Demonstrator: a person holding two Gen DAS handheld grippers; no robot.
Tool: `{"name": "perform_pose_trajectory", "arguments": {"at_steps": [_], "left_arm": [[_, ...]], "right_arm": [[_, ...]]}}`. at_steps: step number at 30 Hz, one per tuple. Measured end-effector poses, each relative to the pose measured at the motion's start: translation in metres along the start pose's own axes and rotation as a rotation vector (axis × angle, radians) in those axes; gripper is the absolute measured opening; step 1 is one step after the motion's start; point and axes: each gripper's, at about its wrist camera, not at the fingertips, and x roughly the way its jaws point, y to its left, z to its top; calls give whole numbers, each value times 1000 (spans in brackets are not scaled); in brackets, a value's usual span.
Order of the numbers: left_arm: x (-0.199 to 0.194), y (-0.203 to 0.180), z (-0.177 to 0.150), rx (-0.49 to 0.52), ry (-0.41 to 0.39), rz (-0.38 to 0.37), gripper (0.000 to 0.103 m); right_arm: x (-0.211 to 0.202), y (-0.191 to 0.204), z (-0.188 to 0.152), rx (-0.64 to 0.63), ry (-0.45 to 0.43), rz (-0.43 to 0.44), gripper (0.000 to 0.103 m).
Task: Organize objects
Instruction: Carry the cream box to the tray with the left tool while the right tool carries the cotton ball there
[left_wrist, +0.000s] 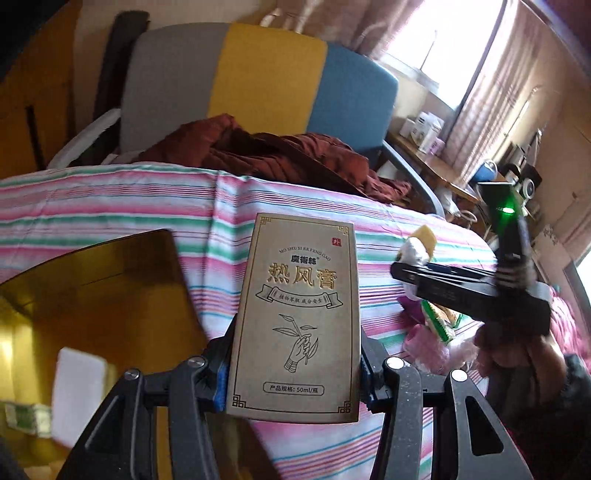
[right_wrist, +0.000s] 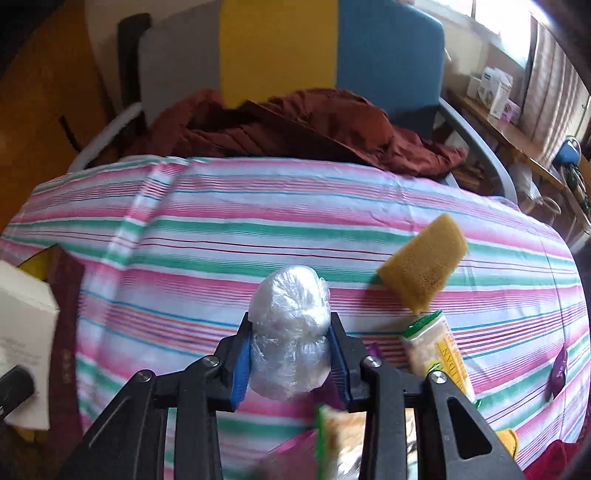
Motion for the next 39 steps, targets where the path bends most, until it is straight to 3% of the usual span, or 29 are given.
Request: {"name": "perform_pose_trajectory", "arguments": {"at_steps": [7,13,19,21,25,31,35,39], "left_arm": [[-44,51,-10,-40,-57,98,52],[-77,114,-13,-97,-95,240,52],[-85,178,-12,-131,-81,399,53],[-86,196,-15,-154,-79,435,59],[-103,212,-27,-201,-105,438,70],[-134,206,-55,-234,-175,421,74],[-151,201,-73,-278,-214,403,81],[-164,195,-88,-293,-227,389,81]], "right_arm": [[-40,67,-4,-79,-70,131,36],[-59,131,-11,-156,-83,251,36],[-59,188,-14,-207,-63,324,36],[-56,207,-15,-229,-49,336,36],[-50,232,-24,-260,-20,328,36],[-46,252,-36,-264,19,337,36],[-44,263,-30,-192,20,448,39],[-46,270,-27,-110,31,618,73]]}}
